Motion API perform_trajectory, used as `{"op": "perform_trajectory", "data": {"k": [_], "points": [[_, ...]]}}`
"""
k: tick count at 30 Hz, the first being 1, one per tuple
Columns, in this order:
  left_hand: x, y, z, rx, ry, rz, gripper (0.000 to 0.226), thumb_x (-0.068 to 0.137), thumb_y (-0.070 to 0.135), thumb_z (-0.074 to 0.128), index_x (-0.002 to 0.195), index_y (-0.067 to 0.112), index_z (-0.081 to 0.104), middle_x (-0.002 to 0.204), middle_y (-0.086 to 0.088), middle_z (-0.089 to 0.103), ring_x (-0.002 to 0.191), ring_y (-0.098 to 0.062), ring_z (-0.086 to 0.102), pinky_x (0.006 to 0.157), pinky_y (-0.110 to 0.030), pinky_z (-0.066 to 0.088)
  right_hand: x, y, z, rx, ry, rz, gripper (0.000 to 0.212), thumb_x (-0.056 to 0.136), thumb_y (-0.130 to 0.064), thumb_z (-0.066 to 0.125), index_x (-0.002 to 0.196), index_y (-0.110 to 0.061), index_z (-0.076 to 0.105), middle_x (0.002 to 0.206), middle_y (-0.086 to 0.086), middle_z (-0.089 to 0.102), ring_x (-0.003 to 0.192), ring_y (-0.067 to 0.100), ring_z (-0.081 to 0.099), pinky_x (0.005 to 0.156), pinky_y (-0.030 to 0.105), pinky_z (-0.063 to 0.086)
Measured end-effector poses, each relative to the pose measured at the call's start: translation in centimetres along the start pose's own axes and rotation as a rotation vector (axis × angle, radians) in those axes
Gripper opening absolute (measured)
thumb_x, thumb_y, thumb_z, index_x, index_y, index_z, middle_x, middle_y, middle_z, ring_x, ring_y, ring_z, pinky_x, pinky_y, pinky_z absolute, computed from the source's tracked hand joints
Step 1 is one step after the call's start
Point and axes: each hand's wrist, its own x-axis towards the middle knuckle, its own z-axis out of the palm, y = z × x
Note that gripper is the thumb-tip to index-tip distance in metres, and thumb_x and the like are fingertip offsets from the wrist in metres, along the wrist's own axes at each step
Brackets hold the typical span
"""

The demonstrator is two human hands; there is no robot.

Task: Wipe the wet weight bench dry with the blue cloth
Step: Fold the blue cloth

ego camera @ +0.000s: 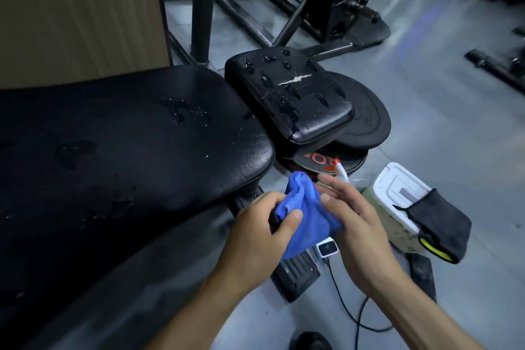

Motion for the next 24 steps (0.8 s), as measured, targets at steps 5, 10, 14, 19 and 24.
{"op": "perform_trajectory", "data": {"k": [5,10,14,19,24], "points": [[-0.4,-0.9,0.0,0.026,-0.085,0.105,0.049,0.069,0.053,0.081,0.105,0.027,0.06,0.102,0.009,0.054,0.091,-0.012,0.063,0.081,-0.03,0.055,-1.6,-0.2,0.7,0.426,-0.112,0.087,0.049,0.102,-0.035,0.039,0.138,-0.005,0.053,0.133,0.011,0.065,0.128,0.027,0.058,0.11,0.049,0.042],[-2.0,0.5,-0.8,0.132,-0.014,0.105,0.038,0.076,0.053,0.07,0.098,0.026,0.056,0.098,0.01,0.049,0.079,-0.008,0.058,0.071,-0.027,0.05,-3.6,-1.0,1.0,0.565,-0.216,0.139,0.059,0.101,-0.049,0.035,0.143,-0.01,0.05,0.141,0.008,0.059,0.133,0.023,0.054,0.109,0.041,0.04],[-3.4,3.3,-2.2,0.112,-0.017,0.052,0.012,0.088,0.034,0.065,0.095,0.028,0.058,0.098,0.006,0.054,0.075,-0.006,0.056,0.071,-0.023,0.045,-4.9,-3.2,0.1,0.467,-0.252,0.11,0.054,0.104,-0.043,0.035,0.138,-0.006,0.054,0.137,0.009,0.063,0.129,0.023,0.058,0.109,0.045,0.043],[-4.4,10.5,-4.4,-0.091,-0.093,0.045,0.022,0.075,0.031,0.064,0.091,0.015,0.065,0.081,0.007,0.063,0.075,-0.008,0.054,0.075,-0.03,0.044,-6.4,-5.6,-2.7,0.042,-0.175,-0.193,0.036,0.093,-0.013,0.061,0.128,-0.016,0.062,0.13,0.001,0.068,0.125,0.018,0.061,0.105,0.037,0.046],[-6.9,18.7,-5.1,-0.273,-0.206,0.051,0.027,0.082,0.017,0.061,0.103,0.002,0.069,0.1,-0.01,0.074,0.096,-0.019,0.066,0.087,-0.036,0.048,-9.7,-11.4,-5.1,-0.012,-0.399,-0.261,0.044,0.09,-0.021,0.071,0.132,-0.011,0.061,0.131,0.012,0.066,0.125,0.026,0.06,0.105,0.04,0.049]]}}
